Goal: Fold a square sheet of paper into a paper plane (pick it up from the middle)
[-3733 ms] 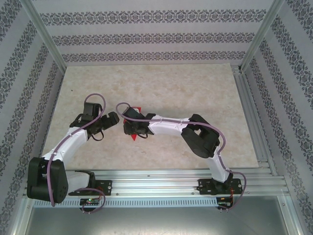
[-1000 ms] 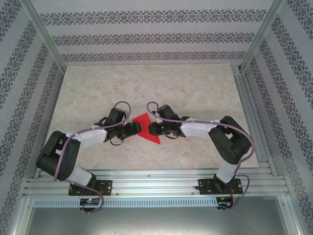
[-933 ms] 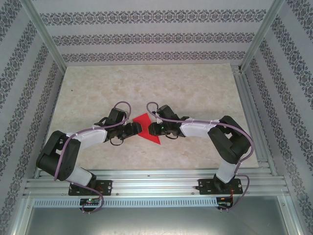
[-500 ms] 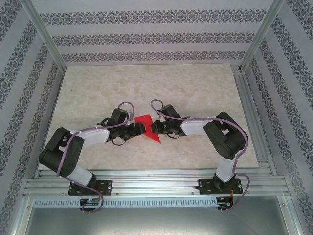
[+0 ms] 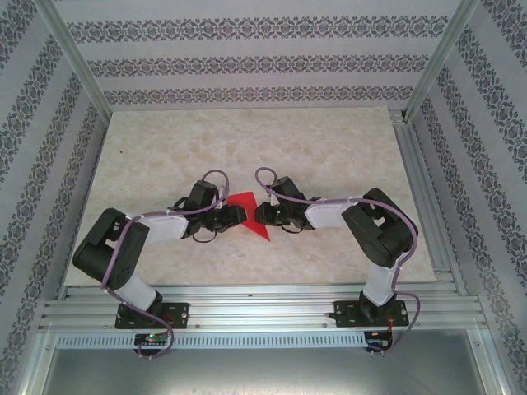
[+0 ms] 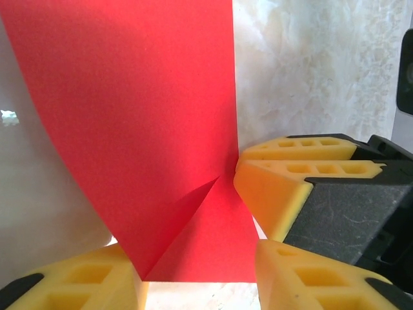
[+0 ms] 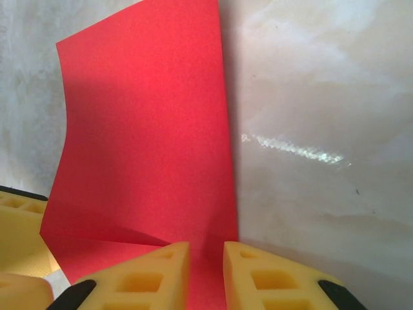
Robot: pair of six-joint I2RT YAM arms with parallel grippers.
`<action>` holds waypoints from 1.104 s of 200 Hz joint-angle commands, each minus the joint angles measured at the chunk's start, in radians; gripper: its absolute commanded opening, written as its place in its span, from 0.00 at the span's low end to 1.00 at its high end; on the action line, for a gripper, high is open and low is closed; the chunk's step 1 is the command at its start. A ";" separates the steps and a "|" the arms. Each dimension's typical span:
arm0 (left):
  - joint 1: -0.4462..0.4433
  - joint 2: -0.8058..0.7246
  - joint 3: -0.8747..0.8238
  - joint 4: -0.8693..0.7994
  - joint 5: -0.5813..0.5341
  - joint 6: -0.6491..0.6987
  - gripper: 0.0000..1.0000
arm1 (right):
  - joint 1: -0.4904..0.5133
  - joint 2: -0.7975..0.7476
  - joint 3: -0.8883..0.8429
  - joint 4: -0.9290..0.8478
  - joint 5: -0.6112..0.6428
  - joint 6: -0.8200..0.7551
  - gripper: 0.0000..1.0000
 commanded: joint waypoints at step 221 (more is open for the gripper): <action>-0.072 -0.051 0.089 -0.096 -0.136 -0.151 0.07 | 0.272 -0.236 -0.321 0.445 0.474 -0.747 0.64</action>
